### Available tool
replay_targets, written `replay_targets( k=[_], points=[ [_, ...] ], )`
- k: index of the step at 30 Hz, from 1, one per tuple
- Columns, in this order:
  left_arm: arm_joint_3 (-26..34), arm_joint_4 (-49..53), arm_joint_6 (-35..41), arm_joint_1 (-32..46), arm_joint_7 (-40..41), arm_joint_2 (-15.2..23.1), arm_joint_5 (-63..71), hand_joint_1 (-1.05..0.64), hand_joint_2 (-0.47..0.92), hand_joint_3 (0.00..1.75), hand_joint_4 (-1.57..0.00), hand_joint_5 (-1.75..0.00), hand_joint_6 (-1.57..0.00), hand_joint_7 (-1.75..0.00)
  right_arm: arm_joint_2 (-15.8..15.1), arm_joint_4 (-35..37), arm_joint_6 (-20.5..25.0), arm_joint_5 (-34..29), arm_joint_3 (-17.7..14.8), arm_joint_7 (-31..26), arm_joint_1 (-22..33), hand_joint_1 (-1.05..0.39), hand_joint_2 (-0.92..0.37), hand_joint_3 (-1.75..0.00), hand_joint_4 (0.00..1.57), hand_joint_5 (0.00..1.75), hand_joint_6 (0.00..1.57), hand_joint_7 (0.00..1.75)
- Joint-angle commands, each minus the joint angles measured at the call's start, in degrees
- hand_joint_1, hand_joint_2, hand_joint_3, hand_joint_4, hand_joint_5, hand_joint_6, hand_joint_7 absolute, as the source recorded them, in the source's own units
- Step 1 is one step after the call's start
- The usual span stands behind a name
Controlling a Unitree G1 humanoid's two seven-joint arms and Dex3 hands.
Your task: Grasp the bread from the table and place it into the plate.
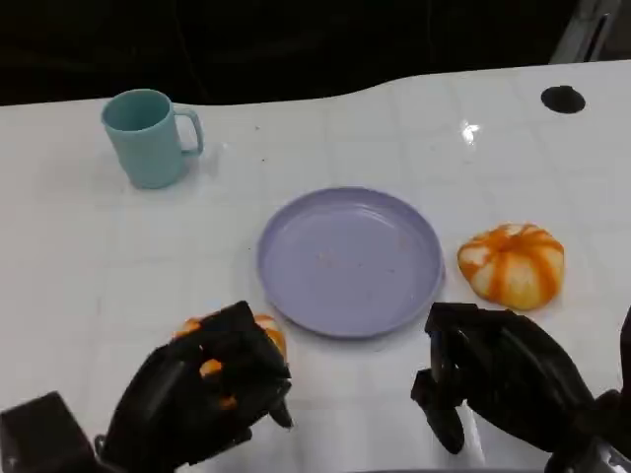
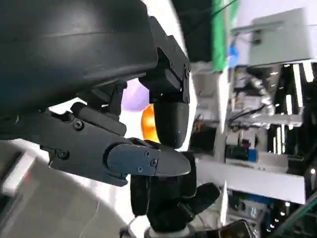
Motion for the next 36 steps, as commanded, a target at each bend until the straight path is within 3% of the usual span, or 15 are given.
replay_targets(
  k=[1, 3, 6, 10, 14, 19, 25, 36],
  points=[
    [0.9, 0.7, -7.1, -1.3, 3.4, 2.6, 8.0, -0.62, 0.92, 0.21, -0.54, -1.24, -0.59, -0.68, -0.5, 0.1, 0.1, 0.4, -0.6, -0.1, -0.1, -0.93, -0.92, -0.36, 1.28, 1.63, 1.10, 1.55],
    [1.3, 0.2, -9.6, -1.6, 5.6, 3.6, 12.1, -0.60, 0.92, 0.18, -0.49, -1.04, -0.62, -0.39, -0.4, -0.1, 0.2, 0.5, -0.6, -0.3, -0.1, -0.93, -0.92, -0.35, 1.28, 1.63, 1.10, 1.55],
    [1.8, -0.6, -12.1, -2.2, 10.1, 5.4, 19.7, -0.59, 0.92, 0.13, -0.39, -0.95, -0.63, -0.23, -0.5, -0.2, 0.1, 0.0, -0.4, -0.5, -0.1, -0.93, -0.92, -0.35, 1.28, 1.63, 1.11, 1.55],
    [2.1, -3.7, -11.7, -2.0, 13.9, 8.9, 28.8, -0.61, 0.92, 0.11, -0.22, -0.88, -0.54, -0.12, -0.6, -0.4, -0.1, 0.1, -0.3, -0.1, 0.1, -0.93, -0.92, -0.37, 1.28, 1.62, 1.10, 1.56],
    [2.0, -8.8, -9.1, -1.4, 17.0, 13.3, 42.1, -0.67, 0.92, 0.11, -0.16, -0.76, -0.46, -0.04, -0.7, -1.1, -0.1, -0.2, -0.1, -0.6, 0.5, -0.93, -0.92, -0.37, 1.28, 1.62, 1.11, 1.56],
    [0.3, -12.9, -5.0, -1.8, 17.4, 17.2, 54.1, -0.70, 0.92, 0.08, -0.16, -0.60, -0.38, 0.00, -0.7, -1.0, 0.2, 0.1, -0.1, -0.4, 0.5, -0.93, -0.92, -0.38, 1.28, 1.62, 1.10, 1.56],
    [-3.3, -13.5, 1.1, -4.2, 15.5, 19.2, 63.1, -0.75, 0.92, 0.05, -0.18, -0.49, -0.32, 0.00, -0.6, -1.0, 0.6, 0.5, -0.2, -0.5, 0.3, -0.93, -0.92, -0.37, 1.28, 1.62, 1.10, 1.56],
    [-11.5, -1.8, 8.2, -12.6, 14.1, 20.1, 69.0, -0.76, 0.92, 0.03, -0.21, -0.42, -0.28, 0.00, -0.7, -1.6, 0.9, 0.3, 0.0, -0.6, 0.7, -0.93, -0.92, -0.35, 1.28, 1.62, 1.11, 1.55]
  ],
)
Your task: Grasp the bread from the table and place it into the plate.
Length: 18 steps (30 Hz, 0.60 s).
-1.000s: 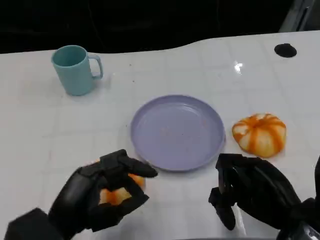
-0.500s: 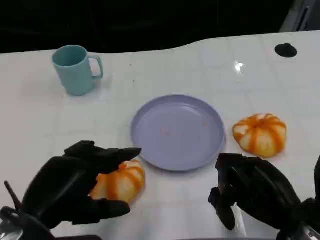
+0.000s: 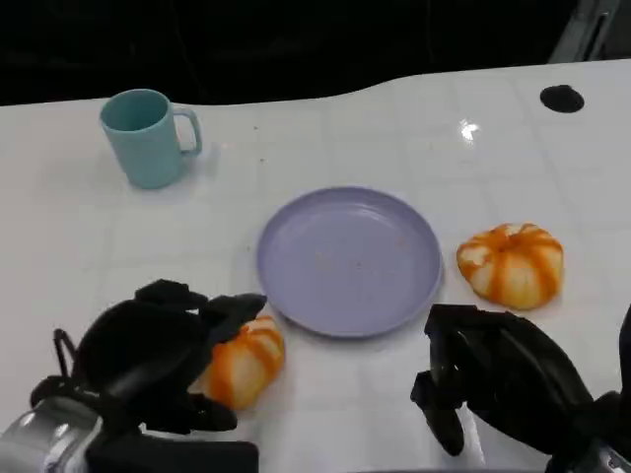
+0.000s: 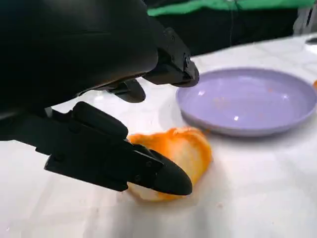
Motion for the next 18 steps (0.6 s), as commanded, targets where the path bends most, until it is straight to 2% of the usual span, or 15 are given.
replay_targets(
  k=[1, 5, 15, 16, 18],
  points=[
    [-2.7, 6.4, 2.1, -4.2, -0.2, 1.0, 1.1, -0.76, 0.92, 0.03, -0.21, -0.42, -0.28, 0.00, -0.7, -0.9, 0.2, 0.3, -0.2, 0.0, 0.4, -0.93, -0.92, -0.36, 1.28, 1.62, 1.10, 1.55],
    [-5.4, 13.2, 4.3, -8.1, -0.4, 0.7, 1.9, -0.74, 0.92, 0.01, -0.22, -0.37, -0.28, 0.00, -0.6, -0.8, -0.1, 0.3, -0.2, 0.3, 0.4, -0.92, -0.92, -0.36, 1.28, 1.63, 1.10, 1.55],
    [-10.0, 29.7, 2.5, -13.1, 9.2, -0.4, -0.4, -0.67, 0.92, 0.01, -0.33, -0.34, -0.34, -0.02, -0.8, -1.7, 0.8, 1.2, -0.6, 0.6, 0.9, -0.92, -0.92, -0.36, 1.27, 1.62, 1.09, 1.55],
    [-10.2, 30.7, 1.7, -13.4, 10.5, -0.2, -0.8, -0.62, 0.92, 0.02, -0.40, -0.38, -0.40, -0.04, -0.7, -1.7, 1.1, 1.5, -0.7, 0.6, 0.9, -0.92, -0.92, -0.36, 1.27, 1.62, 1.09, 1.55],
    [-10.4, 33.2, -1.5, -13.8, 15.4, 0.1, -1.7, -0.51, 0.92, 0.03, -0.51, -0.58, -0.57, -0.06, -0.8, -1.9, 1.4, 1.6, -0.7, 0.5, 0.9, -0.91, -0.92, -0.35, 1.28, 1.62, 1.09, 1.55]
  ],
)
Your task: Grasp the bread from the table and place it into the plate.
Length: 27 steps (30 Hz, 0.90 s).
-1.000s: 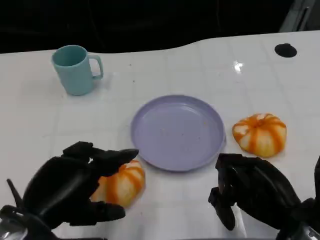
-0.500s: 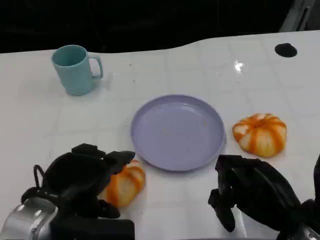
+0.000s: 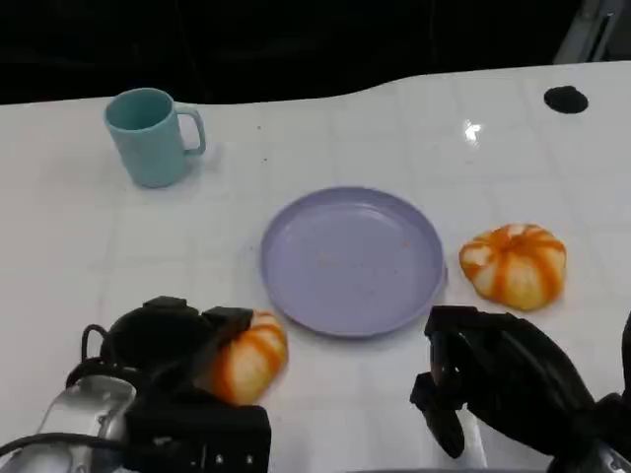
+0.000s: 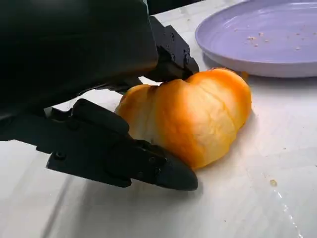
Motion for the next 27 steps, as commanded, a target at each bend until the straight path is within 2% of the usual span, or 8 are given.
replay_targets(
  k=[1, 3, 5, 7, 10, 15, 22, 27],
  points=[
    [-0.8, 6.2, -5.0, -0.6, 8.5, 1.3, -1.7, -0.40, 0.92, 0.14, -0.63, -1.01, -0.84, -0.16, -0.8, -0.9, 0.9, 1.1, -0.5, 0.1, 0.4, -0.92, -0.92, -0.35, 1.28, 1.62, 1.10, 1.55],
    [-0.3, 7.7, -7.8, -0.9, 12.3, 1.7, -3.1, -0.31, 0.89, 0.38, -0.74, -1.31, -1.05, -0.30, -0.8, -1.0, 0.8, 0.8, -0.5, -0.1, 0.4, -0.92, -0.92, -0.35, 1.28, 1.62, 1.10, 1.54],
    [-0.3, 8.0, -9.2, -1.1, 14.4, 2.3, -3.5, -0.27, 0.86, 0.64, -0.81, -1.66, -0.84, -1.22, -0.9, -1.0, 0.8, 0.7, -0.5, -0.2, 0.4, -0.92, -0.92, -0.35, 1.28, 1.62, 1.10, 1.54],
    [-0.7, 7.0, -8.8, -1.1, 15.9, 3.1, -2.5, -0.26, 0.87, 0.67, -0.84, -1.73, -0.70, -1.64, -0.9, -0.9, 0.8, 0.8, -0.6, -0.2, 0.3, -0.92, -0.92, -0.36, 1.28, 1.62, 1.10, 1.54],
    [-0.8, 3.1, -6.9, -0.8, 13.8, 4.8, -1.4, -0.27, 0.87, 0.66, -0.83, -1.74, -0.62, -1.73, -0.9, -0.8, 1.3, 1.3, -0.9, 0.0, 0.2, -0.93, -0.92, -0.34, 1.28, 1.62, 1.10, 1.54],
    [0.5, -5.1, -3.3, 1.0, 9.7, 7.4, -0.8, -0.25, 0.89, 0.56, -0.80, -1.75, -0.68, -1.50, -1.3, -1.2, 1.0, 0.7, -0.8, 0.0, 0.4, -0.91, -0.92, -0.37, 1.28, 1.63, 1.09, 1.55],
    [2.6, -11.1, -0.4, 3.1, 10.3, 7.9, -1.1, -0.25, 0.92, 0.47, -0.76, -1.75, -0.58, -1.74, -1.3, -1.4, 1.4, 1.4, -1.0, 0.1, 0.6, -0.90, -0.92, -0.37, 1.27, 1.64, 1.09, 1.55],
    [4.9, -12.6, -1.4, 4.2, 17.3, 5.6, -2.1, -0.20, 0.64, 0.87, -0.81, -1.75, -0.64, -1.75, -1.3, -1.1, 0.9, 1.1, -0.8, 0.3, 0.6, -0.91, -0.92, -0.36, 1.28, 1.64, 1.10, 1.55]
  ],
)
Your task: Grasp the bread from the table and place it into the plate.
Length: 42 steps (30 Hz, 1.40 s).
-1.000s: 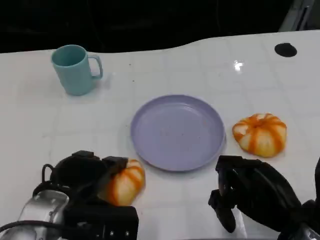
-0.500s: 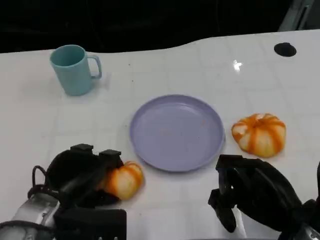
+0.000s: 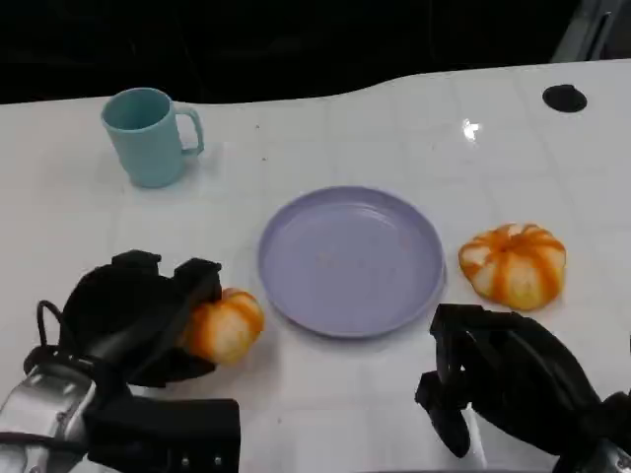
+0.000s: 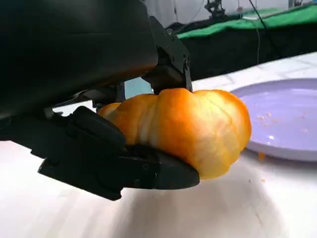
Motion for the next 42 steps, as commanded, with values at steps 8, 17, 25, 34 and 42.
replay_targets(
  k=[8, 17, 25, 34, 42],
  points=[
    [2.9, -1.3, -0.3, 0.1, 11.6, -3.6, -0.1, -0.19, 0.52, 1.07, -0.80, -1.75, -0.62, -1.75, -0.5, 0.5, 0.0, -0.1, -0.1, -0.1, 0.2, -0.91, -0.92, -0.35, 1.28, 1.63, 1.09, 1.56],
    [3.5, 4.5, -7.3, -5.6, 14.4, -5.5, -5.3, -0.14, 0.41, 1.13, -0.87, -1.75, -0.69, -1.75, -0.2, 1.3, -0.9, -1.1, 0.2, -0.6, -0.3, -0.92, -0.92, -0.38, 1.27, 1.63, 1.08, 1.55],
    [1.0, 11.5, -11.1, -12.5, 16.4, -8.0, -4.7, -0.17, 0.32, 1.33, -0.93, -1.75, -0.74, -1.75, -0.1, 1.8, -1.1, -0.5, 0.0, 0.5, -0.4, -0.92, -0.92, -0.38, 1.26, 1.63, 1.08, 1.56],
    [-3.1, 23.7, -12.8, -21.5, 13.5, -13.4, -5.7, -0.18, 0.28, 1.32, -0.93, -1.75, -0.73, -1.75, -0.4, 1.8, -0.9, 0.0, -0.2, 1.0, -0.2, -0.91, -0.92, -0.36, 1.27, 1.61, 1.08, 1.54],
    [-5.2, 36.4, -14.1, -29.6, 10.3, -17.7, -8.4, -0.21, 0.39, 1.31, -0.98, -1.75, -0.79, -1.75, -0.4, 0.7, -0.1, 0.2, -0.2, 0.5, 0.4, -0.92, -0.92, -0.34, 1.29, 1.60, 1.10, 1.54]
  ],
)
